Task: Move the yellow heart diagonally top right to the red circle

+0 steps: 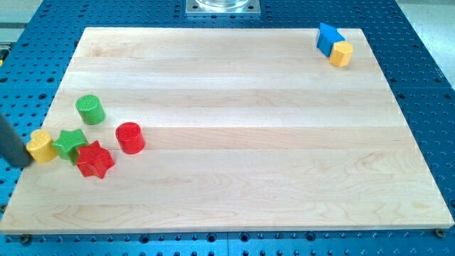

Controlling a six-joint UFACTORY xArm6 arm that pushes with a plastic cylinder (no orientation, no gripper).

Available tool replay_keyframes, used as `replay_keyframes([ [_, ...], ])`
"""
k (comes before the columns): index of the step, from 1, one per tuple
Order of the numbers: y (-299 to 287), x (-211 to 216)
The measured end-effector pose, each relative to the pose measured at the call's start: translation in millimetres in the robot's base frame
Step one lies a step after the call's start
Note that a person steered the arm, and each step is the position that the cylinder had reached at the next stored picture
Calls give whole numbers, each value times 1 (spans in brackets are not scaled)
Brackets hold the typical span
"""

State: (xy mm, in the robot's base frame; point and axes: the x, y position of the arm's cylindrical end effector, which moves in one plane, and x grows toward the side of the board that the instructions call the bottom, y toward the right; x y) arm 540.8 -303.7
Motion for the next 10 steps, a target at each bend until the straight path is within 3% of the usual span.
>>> replay_keyframes([
  [1, 2, 38],
  [3, 44, -60],
  [4, 134, -81],
  [5, 122, -90],
  [7, 59, -53],
  [8, 67, -87],
  [9, 130, -117],
  [10, 143, -142],
])
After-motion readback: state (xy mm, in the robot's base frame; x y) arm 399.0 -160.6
